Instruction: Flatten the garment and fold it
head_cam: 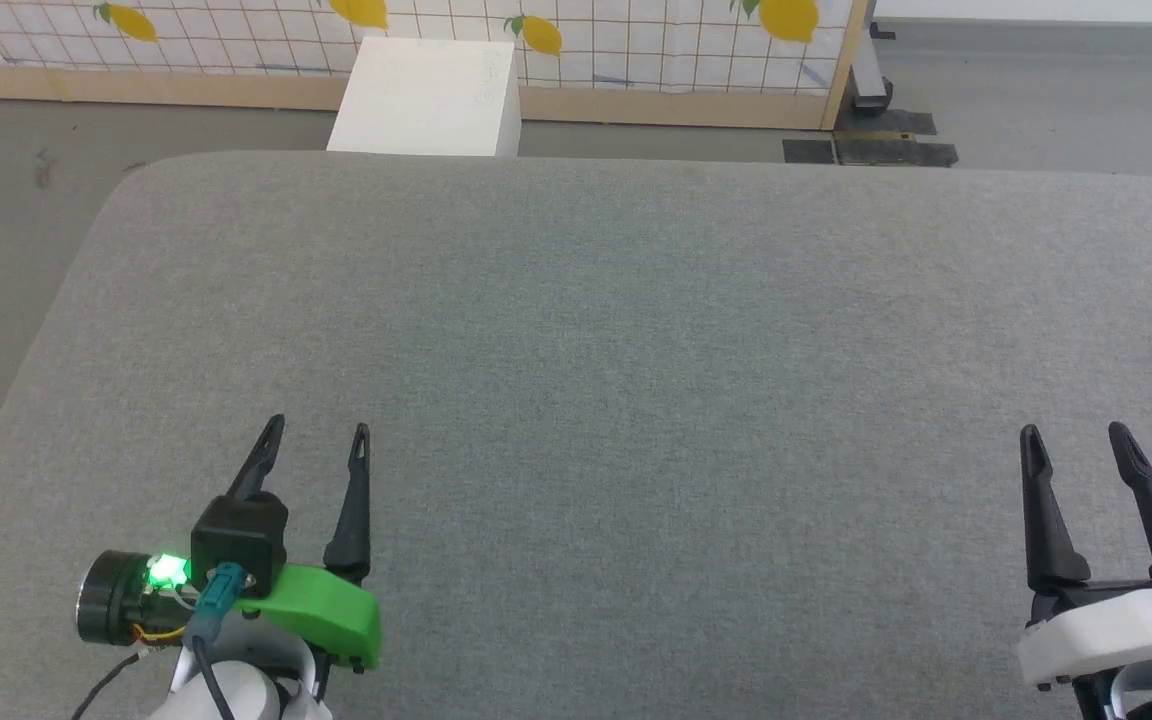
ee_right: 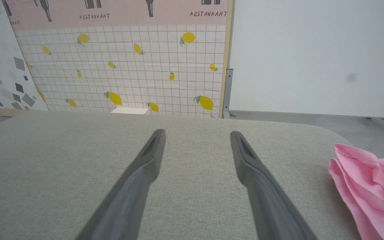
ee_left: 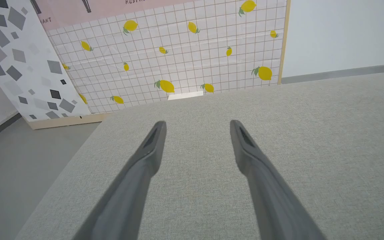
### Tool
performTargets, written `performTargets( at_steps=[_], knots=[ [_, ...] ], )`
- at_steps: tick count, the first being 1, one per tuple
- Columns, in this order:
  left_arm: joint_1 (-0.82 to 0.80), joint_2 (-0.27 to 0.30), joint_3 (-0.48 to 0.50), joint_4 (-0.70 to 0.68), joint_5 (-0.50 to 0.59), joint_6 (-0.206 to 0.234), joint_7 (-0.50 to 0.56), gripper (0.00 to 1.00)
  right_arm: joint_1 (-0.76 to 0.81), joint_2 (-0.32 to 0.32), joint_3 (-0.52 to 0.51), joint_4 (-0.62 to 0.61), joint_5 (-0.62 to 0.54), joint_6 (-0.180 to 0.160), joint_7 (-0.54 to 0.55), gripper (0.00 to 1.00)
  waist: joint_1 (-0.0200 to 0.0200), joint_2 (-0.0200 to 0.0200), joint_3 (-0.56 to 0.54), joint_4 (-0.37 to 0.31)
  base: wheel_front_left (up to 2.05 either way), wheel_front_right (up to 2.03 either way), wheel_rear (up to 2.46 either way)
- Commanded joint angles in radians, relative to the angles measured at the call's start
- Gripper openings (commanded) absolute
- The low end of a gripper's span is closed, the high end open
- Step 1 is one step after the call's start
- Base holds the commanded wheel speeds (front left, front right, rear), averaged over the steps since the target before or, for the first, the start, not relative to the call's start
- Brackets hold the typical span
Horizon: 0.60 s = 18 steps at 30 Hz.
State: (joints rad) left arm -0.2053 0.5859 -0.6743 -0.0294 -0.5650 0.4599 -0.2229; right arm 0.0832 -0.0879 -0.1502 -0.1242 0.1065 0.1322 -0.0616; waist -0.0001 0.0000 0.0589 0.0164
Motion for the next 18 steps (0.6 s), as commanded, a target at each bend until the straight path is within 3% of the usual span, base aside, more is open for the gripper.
performTargets(
  at_steps=[1,2,3,18],
  knots=[
    [0.006,0.006,0.001,0.001,-0.013,0.002,-0.009,1.0,0.01,0.0,0.002,-0.006,0.005,-0.002,0.0,1.0,0.0001,0.0,0.001,0.001,0.0,0.0,0.0],
    [0.006,0.007,0.001,0.0,-0.015,0.0,-0.009,1.0,0.01,0.0,0.002,-0.006,0.006,-0.002,0.0,1.0,0.0001,0.0,0.002,0.002,0.0,0.0,0.0],
    [0.0,0.0,0.0,-0.001,-0.01,0.0,0.001,0.0,0.0,0.0,0.0,0.0,0.001,0.0,0.0,0.0,0.0001,0.0,0.002,0.001,0.0,0.0,0.0],
    [0.018,-0.048,0.06,0.002,0.041,-0.041,0.021,0.0,-0.007,0.003,0.013,0.012,-0.008,0.0,0.005,0.0,0.0001,0.0,-0.004,0.0,0.0,0.0,0.0]
  ],
)
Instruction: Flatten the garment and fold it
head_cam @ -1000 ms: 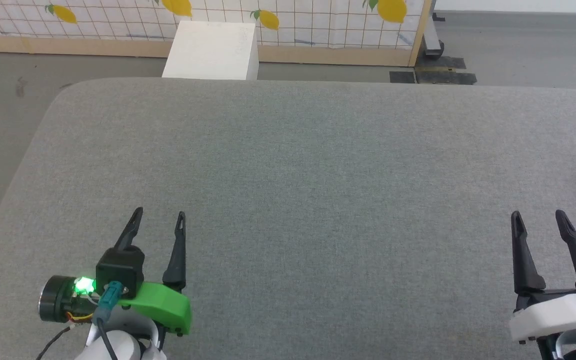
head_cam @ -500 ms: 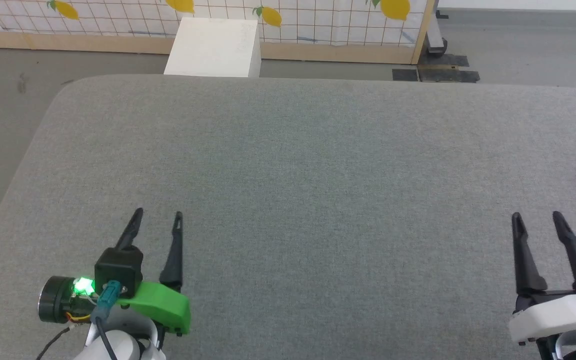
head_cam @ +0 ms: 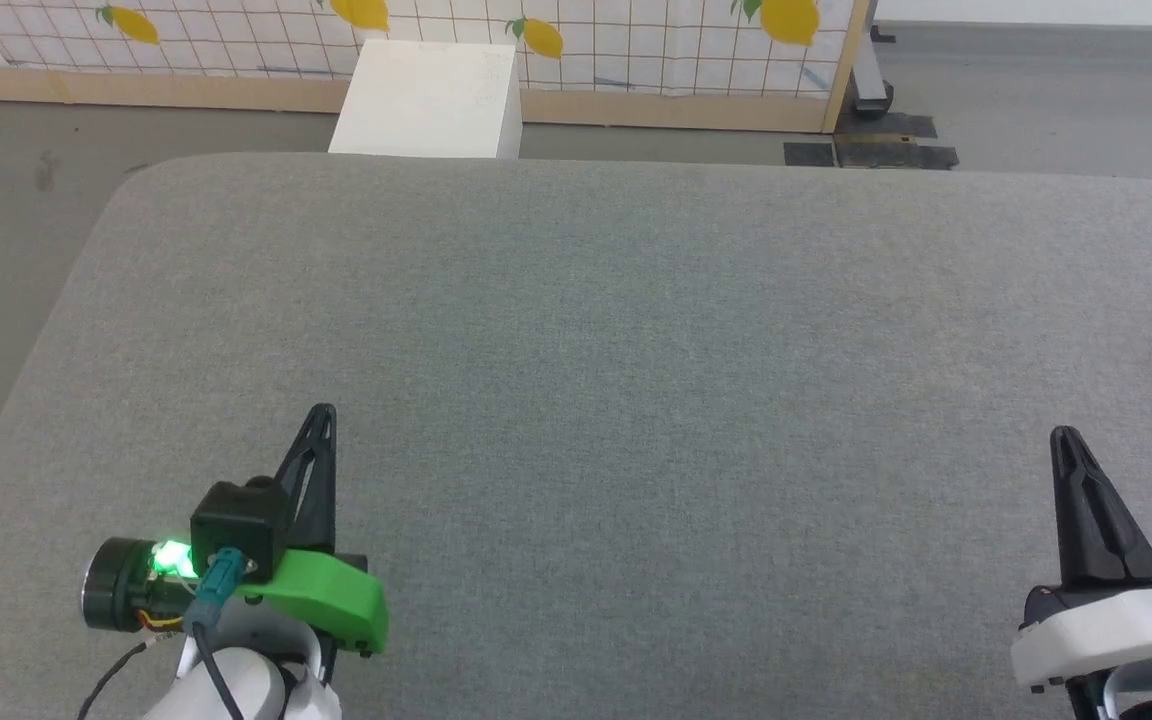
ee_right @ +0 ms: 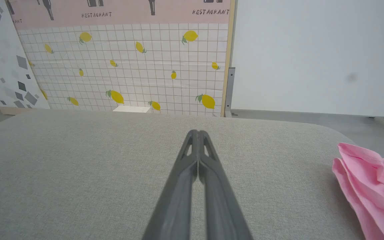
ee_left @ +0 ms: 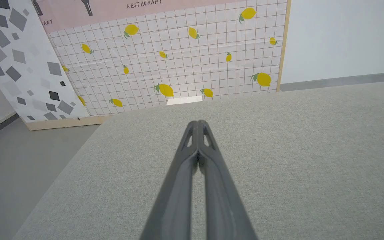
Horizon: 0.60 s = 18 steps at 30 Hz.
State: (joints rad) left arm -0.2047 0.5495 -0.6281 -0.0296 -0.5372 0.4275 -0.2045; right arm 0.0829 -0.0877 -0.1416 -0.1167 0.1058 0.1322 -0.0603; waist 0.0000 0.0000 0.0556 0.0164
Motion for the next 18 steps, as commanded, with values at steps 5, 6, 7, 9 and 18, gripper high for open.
performTargets(
  at_steps=[5,6,7,9,18],
  knots=[
    [0.025,-0.032,0.039,0.003,0.035,-0.026,0.011,0.0,-0.01,0.004,0.01,0.009,-0.012,0.0,0.006,0.0,0.0,0.0,-0.003,-0.001,0.0,0.0,0.0],
    [0.027,-0.037,0.045,0.004,0.04,-0.03,0.013,0.0,-0.011,0.005,0.011,0.01,-0.013,0.0,0.007,0.0,0.0,0.0,-0.003,-0.001,0.0,0.0,0.0],
    [0.029,-0.041,0.05,0.004,0.044,-0.033,0.015,0.0,-0.012,0.005,0.012,0.011,-0.013,0.0,0.007,0.0,0.0,0.0,-0.004,-0.001,0.0,0.0,0.0],
    [0.032,-0.049,0.06,0.004,0.053,-0.041,0.018,0.0,-0.013,0.006,0.015,0.013,-0.015,0.0,0.008,0.0,0.0,0.0,-0.005,-0.001,0.0,0.0,0.0],
    [0.047,-0.088,0.11,0.007,0.095,-0.074,0.035,0.0,-0.019,0.008,0.026,0.022,-0.023,0.0,0.013,0.0,0.0,0.0,-0.009,-0.003,0.0,0.0,0.0]
  ],
)
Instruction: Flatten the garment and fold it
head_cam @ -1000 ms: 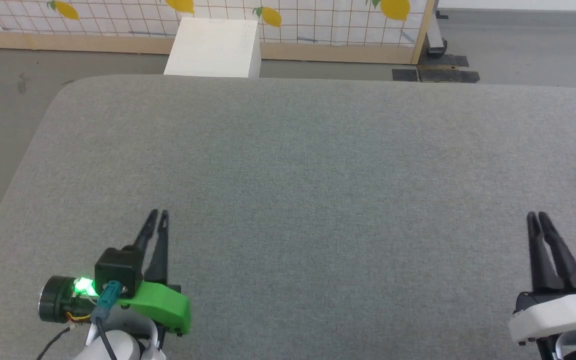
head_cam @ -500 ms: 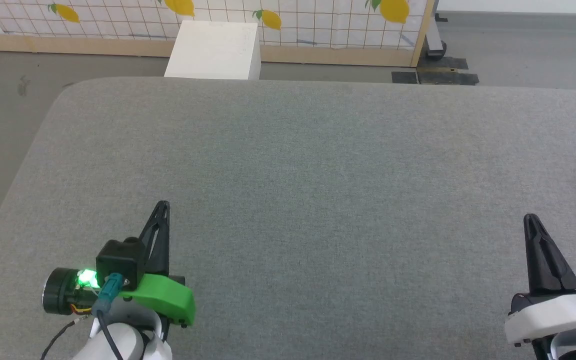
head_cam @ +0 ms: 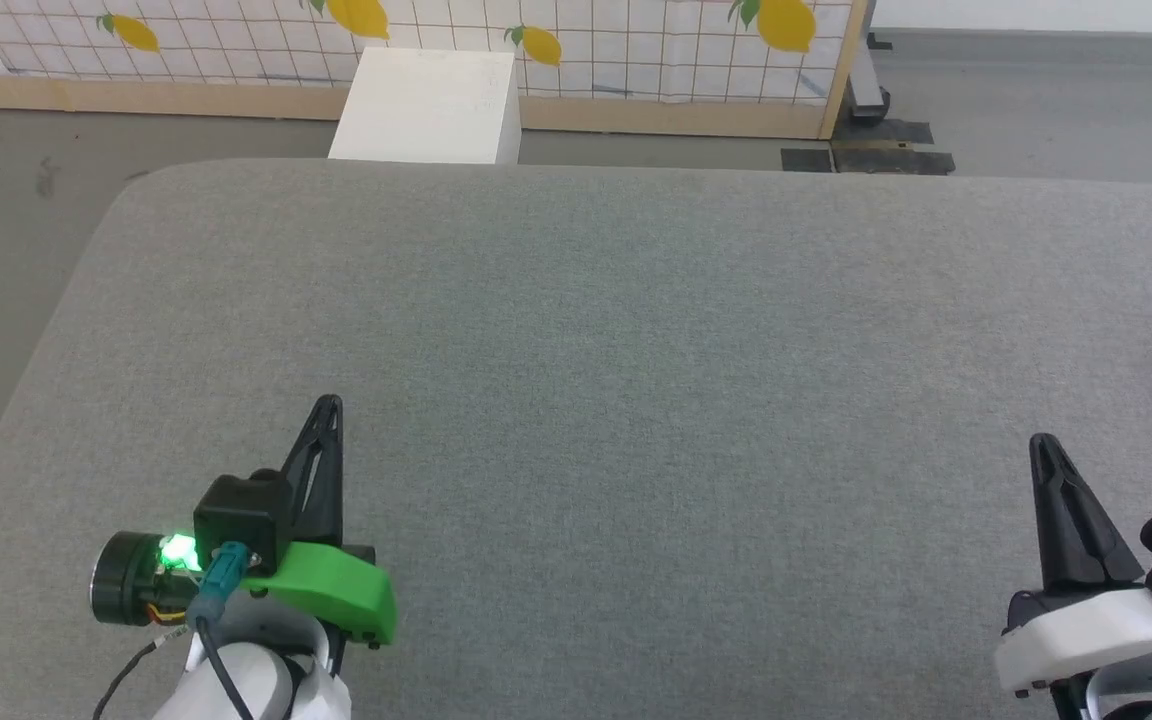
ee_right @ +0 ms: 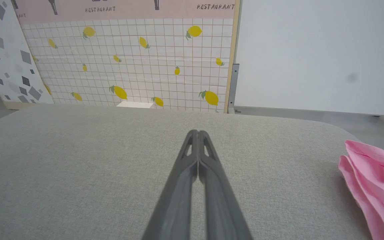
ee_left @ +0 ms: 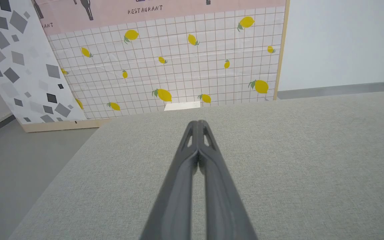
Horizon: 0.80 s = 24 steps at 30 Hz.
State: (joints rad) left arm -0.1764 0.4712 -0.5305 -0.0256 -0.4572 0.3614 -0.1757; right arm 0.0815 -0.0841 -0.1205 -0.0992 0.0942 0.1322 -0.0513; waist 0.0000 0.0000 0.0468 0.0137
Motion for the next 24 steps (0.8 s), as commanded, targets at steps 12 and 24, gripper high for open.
performTargets(
  at_steps=[12,24],
  knots=[
    [0.038,-0.06,0.076,0.005,0.07,-0.052,0.027,0.0,-0.026,0.008,0.019,0.016,-0.022,0.0,0.01,0.0,0.0,0.0,-0.006,-0.002,0.0,0.0,0.0],
    [0.057,-0.111,0.14,0.008,0.124,-0.095,0.048,0.0,-0.033,0.012,0.033,0.028,-0.032,-0.001,0.016,0.0,0.0,0.0,-0.012,-0.003,0.0,0.0,0.0]
  ],
)
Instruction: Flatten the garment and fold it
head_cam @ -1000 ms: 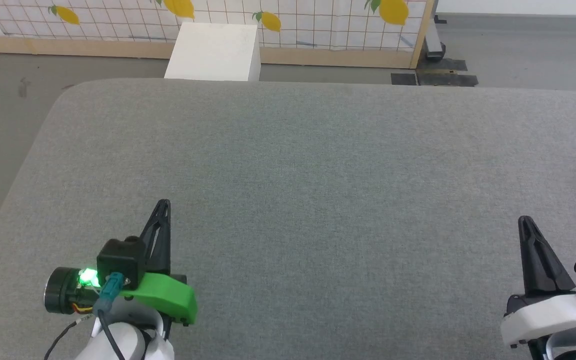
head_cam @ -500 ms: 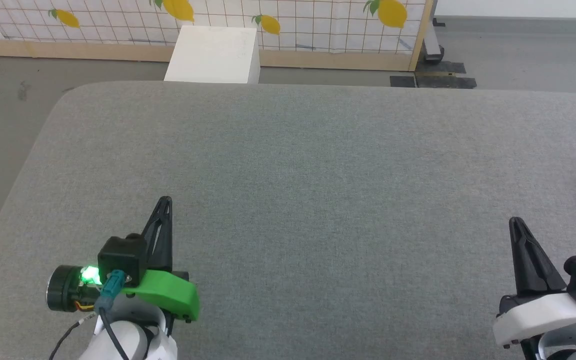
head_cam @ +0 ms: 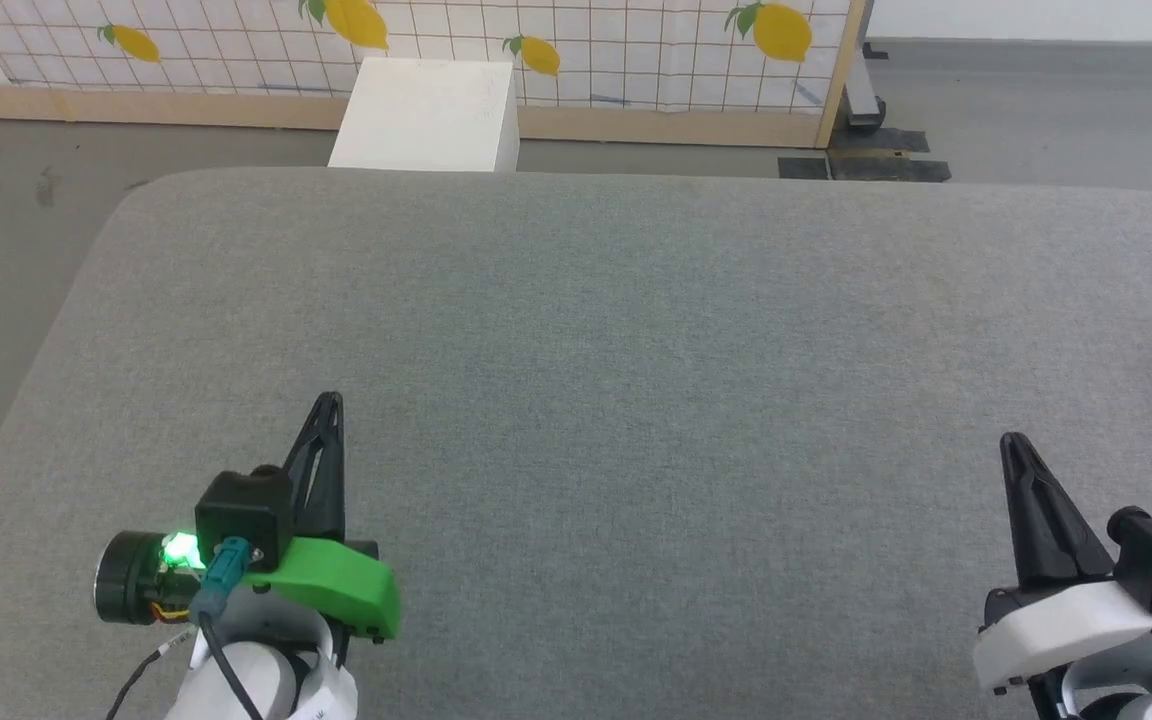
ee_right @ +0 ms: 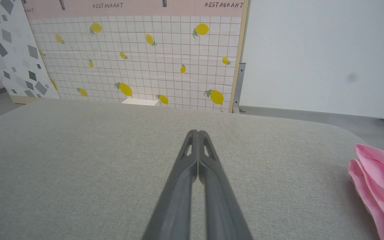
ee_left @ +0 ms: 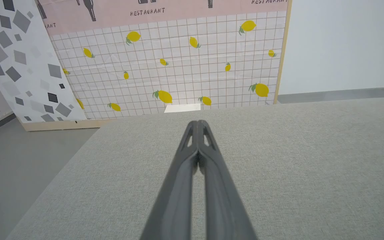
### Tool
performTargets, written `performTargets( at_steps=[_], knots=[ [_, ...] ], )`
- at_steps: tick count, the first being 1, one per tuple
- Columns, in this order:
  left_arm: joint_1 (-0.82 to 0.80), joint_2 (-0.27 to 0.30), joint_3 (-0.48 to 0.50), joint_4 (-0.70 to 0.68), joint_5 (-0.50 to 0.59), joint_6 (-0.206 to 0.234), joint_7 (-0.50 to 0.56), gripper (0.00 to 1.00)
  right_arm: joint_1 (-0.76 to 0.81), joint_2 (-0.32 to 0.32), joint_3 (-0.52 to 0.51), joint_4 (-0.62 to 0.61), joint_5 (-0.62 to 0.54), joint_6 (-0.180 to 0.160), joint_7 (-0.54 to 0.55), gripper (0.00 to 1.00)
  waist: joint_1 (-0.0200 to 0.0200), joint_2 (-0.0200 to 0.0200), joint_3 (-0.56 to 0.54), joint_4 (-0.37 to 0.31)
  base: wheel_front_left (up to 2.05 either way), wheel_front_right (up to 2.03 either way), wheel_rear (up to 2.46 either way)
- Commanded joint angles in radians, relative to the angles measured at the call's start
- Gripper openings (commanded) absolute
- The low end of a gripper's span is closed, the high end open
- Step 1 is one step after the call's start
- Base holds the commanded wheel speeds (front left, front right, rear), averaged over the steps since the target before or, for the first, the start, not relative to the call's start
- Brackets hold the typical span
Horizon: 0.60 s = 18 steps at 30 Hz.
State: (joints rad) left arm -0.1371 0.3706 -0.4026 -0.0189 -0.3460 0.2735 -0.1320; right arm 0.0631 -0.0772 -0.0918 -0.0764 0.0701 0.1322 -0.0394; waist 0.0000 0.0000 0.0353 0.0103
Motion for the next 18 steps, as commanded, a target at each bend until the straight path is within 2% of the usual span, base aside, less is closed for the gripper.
performTargets(
  at_steps=[1,18],
  knots=[
    [0.02,-0.015,0.018,0.002,0.018,-0.011,0.006,0.0,-0.016,0.005,0.006,0.006,-0.008,-0.001,0.004,0.0,0.0,0.0,-0.001,0.0,0.0,0.0,0.0],
    [0.047,-0.086,0.107,0.006,0.094,-0.072,0.035,0.0,-0.027,0.01,0.026,0.022,-0.023,-0.001,0.012,0.0,0.0,0.0,-0.009,-0.003,0.0,0.0,0.0]
  ],
)
